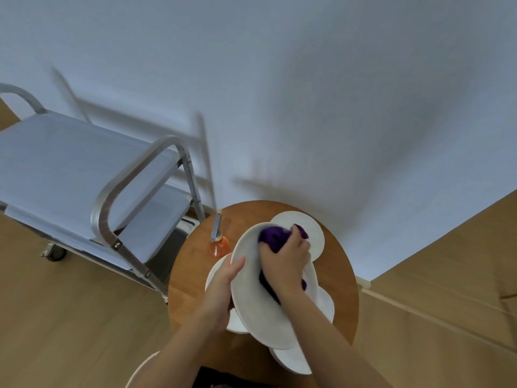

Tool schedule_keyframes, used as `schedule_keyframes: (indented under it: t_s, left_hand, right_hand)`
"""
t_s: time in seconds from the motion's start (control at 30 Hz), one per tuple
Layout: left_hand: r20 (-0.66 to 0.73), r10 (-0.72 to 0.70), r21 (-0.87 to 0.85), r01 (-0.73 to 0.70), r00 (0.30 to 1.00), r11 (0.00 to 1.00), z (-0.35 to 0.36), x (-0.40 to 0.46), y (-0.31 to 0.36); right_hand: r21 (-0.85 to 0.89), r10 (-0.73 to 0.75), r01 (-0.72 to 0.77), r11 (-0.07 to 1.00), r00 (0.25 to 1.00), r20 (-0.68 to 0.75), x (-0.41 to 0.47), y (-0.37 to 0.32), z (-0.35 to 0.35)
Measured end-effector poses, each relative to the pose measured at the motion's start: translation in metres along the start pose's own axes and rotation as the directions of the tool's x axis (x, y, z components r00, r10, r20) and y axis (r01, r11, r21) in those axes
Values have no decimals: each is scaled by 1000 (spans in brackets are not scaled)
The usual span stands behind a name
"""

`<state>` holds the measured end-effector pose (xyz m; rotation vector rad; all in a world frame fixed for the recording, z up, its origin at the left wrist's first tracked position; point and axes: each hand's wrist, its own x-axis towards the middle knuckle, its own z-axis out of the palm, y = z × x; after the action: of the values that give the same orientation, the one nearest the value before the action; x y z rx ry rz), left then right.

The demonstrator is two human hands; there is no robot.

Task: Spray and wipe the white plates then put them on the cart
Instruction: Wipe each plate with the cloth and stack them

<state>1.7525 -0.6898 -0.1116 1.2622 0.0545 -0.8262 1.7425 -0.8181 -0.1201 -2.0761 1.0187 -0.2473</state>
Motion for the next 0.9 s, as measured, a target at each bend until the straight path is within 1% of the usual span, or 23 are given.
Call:
schedule_keyframes:
  t_s: [0.03,0.1,0.2,0.27,0.33,0.4,0.5,0.57,0.63,0.7,0.8,0.9]
  left_hand:
    - [-14,10,-9,-11,1000,1000,2,2,-2]
    - [-88,21,-57,-26,996,998,3,8,-5]
    - [-201,-59,-217,14,978,976,-7,19,-7]
    - [-209,-128,-298,62,969,952,-17,25,-6]
    - [-202,-137,-314,68,970,947,-26,30,-8]
    - [-199,-125,-300,61,972,952,-32,34,-14]
    - [-251,-163,-236,103,954,966,-34,40,-32]
    - [-302,-197,-226,131,933,965,-32,44,-47]
    - [-345,-225,-252,141,911,957,-32,49,-58]
    - [-394,-247,-285,137,886,949,-35,55,-65]
    - [-453,-259,-309,123,853,943,-39,63,-72]
    - [-515,-265,-305,115,815,945,-43,71,-77]
  right_hand:
    - [-30,-81,81,996,997,9,-6,-4,9]
    - [-59,-253,258,964,964,80,-22,-5,24]
    - [-9,-435,450,893,869,237,-40,7,28]
    - [10,-491,524,852,791,365,-44,26,24]
    - [-32,-482,558,830,744,463,-39,52,19]
    - [-130,-417,551,824,747,518,-27,78,14]
    - [-306,-253,460,834,810,529,-2,105,9]
    - [-367,-158,395,842,831,533,9,114,14]
    - [-360,-116,344,867,842,526,14,118,22]
    - [-329,-104,291,898,868,485,17,120,28]
    - [-247,-92,207,947,909,407,23,122,28]
    - [-175,-73,147,974,925,373,32,123,24]
